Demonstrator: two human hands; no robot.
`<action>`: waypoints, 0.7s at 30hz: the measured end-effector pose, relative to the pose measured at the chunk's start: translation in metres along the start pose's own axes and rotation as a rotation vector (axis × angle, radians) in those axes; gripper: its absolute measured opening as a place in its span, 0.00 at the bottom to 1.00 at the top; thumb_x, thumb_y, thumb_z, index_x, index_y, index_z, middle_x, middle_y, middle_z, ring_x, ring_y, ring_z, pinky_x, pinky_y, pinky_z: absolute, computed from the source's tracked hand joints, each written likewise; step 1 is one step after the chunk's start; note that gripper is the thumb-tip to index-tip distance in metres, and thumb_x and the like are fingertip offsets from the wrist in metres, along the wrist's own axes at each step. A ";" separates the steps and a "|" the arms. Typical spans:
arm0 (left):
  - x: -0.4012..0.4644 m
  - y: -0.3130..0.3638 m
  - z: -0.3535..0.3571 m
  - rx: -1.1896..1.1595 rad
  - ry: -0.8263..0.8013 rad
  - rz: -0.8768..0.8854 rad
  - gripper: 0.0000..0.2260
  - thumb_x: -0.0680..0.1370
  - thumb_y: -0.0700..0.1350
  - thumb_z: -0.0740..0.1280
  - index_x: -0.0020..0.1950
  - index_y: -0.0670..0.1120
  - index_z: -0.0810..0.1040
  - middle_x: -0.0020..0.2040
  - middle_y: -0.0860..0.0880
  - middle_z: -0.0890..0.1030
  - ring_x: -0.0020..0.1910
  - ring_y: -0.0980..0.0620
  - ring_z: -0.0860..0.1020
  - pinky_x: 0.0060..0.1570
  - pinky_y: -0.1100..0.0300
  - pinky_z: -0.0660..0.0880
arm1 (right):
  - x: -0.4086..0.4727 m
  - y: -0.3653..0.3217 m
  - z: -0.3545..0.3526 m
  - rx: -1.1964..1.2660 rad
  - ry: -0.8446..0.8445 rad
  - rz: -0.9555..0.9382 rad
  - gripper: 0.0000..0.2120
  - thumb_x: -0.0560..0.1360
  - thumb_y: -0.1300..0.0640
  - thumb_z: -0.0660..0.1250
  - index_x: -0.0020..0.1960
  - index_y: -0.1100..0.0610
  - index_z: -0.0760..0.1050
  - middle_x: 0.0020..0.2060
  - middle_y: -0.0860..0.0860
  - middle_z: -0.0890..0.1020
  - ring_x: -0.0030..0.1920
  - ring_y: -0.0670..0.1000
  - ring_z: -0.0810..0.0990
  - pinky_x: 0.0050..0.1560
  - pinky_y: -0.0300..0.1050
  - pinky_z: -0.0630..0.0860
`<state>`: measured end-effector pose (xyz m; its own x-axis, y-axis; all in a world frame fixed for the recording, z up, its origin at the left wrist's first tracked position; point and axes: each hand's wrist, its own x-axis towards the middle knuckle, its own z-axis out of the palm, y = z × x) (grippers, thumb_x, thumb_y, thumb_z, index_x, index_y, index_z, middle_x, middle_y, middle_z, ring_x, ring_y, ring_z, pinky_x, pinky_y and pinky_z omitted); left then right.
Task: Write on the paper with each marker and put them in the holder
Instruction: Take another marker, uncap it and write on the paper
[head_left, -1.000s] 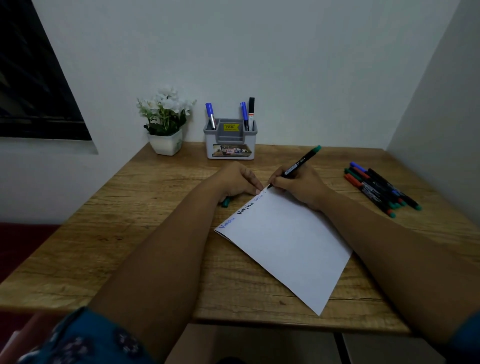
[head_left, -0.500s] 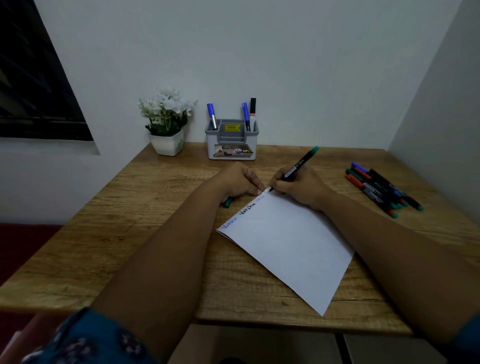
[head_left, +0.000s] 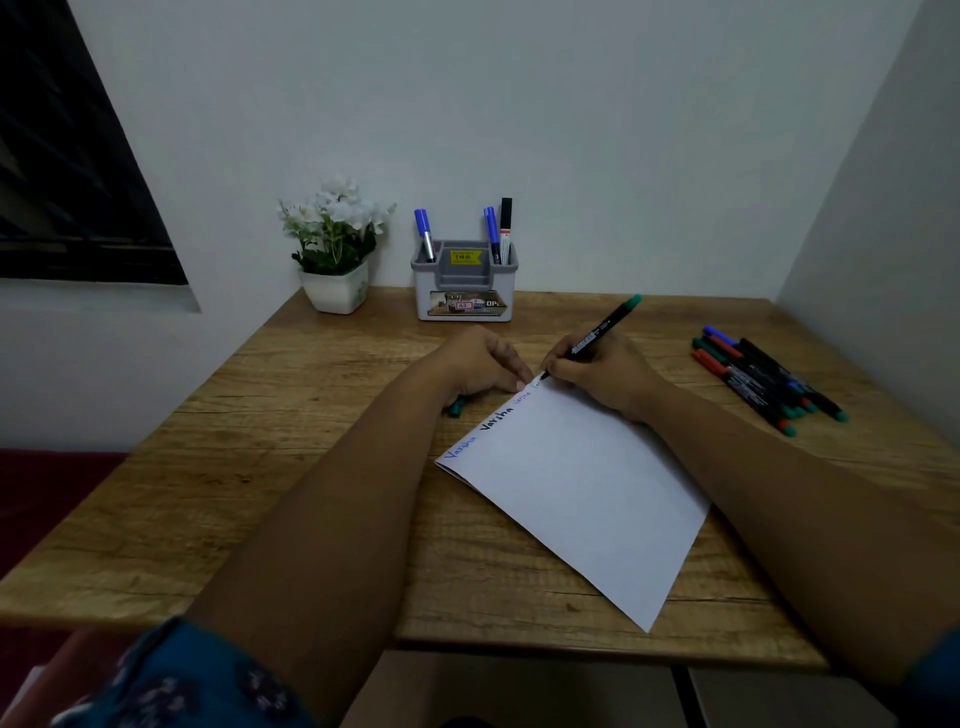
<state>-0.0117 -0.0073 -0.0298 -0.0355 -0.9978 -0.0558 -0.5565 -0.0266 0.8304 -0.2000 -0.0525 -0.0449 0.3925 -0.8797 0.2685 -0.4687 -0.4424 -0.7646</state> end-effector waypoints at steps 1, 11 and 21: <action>0.000 0.000 0.000 -0.002 -0.002 0.001 0.09 0.70 0.35 0.75 0.49 0.42 0.85 0.44 0.50 0.84 0.46 0.58 0.78 0.45 0.67 0.71 | 0.000 0.000 0.000 -0.009 -0.006 -0.003 0.03 0.71 0.61 0.71 0.41 0.56 0.83 0.37 0.46 0.84 0.40 0.42 0.80 0.46 0.39 0.76; 0.000 0.000 0.000 -0.014 -0.007 -0.013 0.09 0.70 0.35 0.75 0.48 0.42 0.85 0.44 0.50 0.84 0.48 0.57 0.78 0.47 0.66 0.72 | 0.001 0.000 0.002 0.023 -0.007 0.001 0.04 0.71 0.61 0.71 0.40 0.54 0.83 0.36 0.45 0.84 0.39 0.40 0.80 0.45 0.39 0.76; -0.001 0.000 0.000 -0.007 0.006 -0.005 0.08 0.69 0.35 0.75 0.46 0.45 0.85 0.43 0.51 0.84 0.49 0.55 0.79 0.47 0.66 0.72 | 0.002 0.002 0.002 -0.012 -0.002 0.020 0.03 0.71 0.58 0.70 0.39 0.56 0.82 0.37 0.50 0.84 0.43 0.49 0.81 0.48 0.47 0.77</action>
<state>-0.0120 -0.0065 -0.0299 -0.0277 -0.9980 -0.0571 -0.5512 -0.0324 0.8338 -0.1984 -0.0553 -0.0475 0.3846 -0.8880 0.2521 -0.4855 -0.4269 -0.7629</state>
